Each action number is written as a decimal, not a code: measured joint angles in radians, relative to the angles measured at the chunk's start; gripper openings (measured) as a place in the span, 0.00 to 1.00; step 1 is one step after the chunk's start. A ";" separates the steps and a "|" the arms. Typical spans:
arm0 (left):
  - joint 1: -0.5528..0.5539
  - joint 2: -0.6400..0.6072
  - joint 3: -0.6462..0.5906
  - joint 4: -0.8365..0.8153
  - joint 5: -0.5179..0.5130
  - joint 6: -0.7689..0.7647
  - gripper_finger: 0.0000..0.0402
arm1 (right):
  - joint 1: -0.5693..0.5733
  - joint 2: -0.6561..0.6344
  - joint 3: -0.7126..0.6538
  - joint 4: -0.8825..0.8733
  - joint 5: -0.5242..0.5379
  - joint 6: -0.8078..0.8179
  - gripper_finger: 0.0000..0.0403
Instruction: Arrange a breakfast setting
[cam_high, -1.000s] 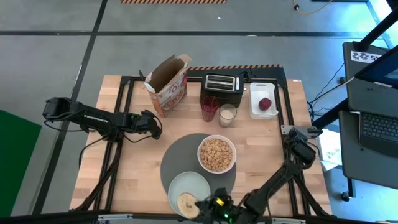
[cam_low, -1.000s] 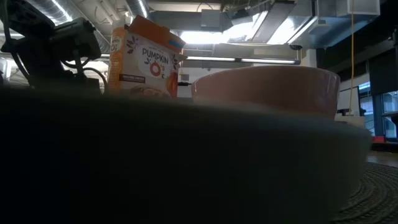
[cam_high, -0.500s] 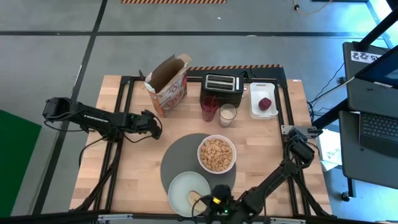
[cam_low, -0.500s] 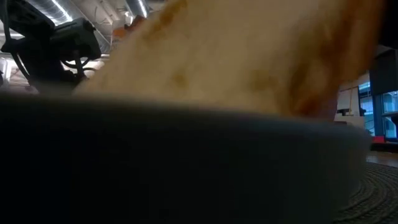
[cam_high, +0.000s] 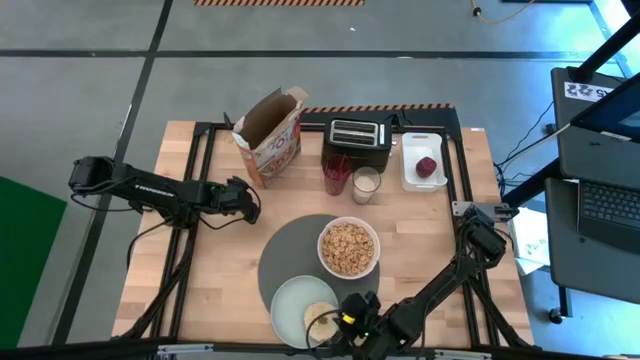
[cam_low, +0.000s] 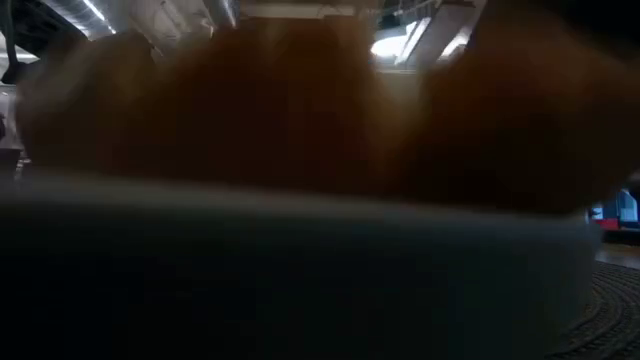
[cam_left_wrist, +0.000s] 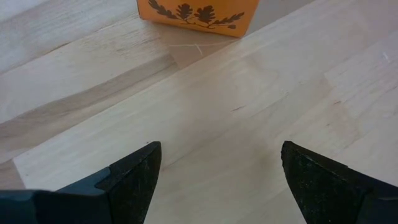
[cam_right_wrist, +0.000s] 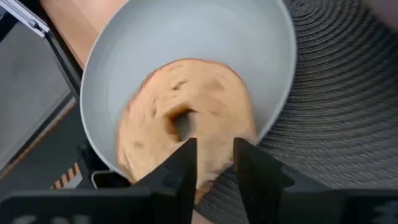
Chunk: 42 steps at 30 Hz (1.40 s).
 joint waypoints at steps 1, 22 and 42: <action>0.000 0.000 0.000 0.000 0.000 0.000 0.80 | 0.000 -0.010 0.000 -0.018 -0.001 -0.003 0.28; 0.000 0.000 0.000 -0.002 0.000 0.000 0.80 | -0.101 -0.379 0.000 -0.051 0.332 -0.763 0.43; 0.000 0.000 0.000 -0.002 0.000 0.000 0.80 | -0.590 -0.605 0.000 -0.347 0.028 -1.565 0.43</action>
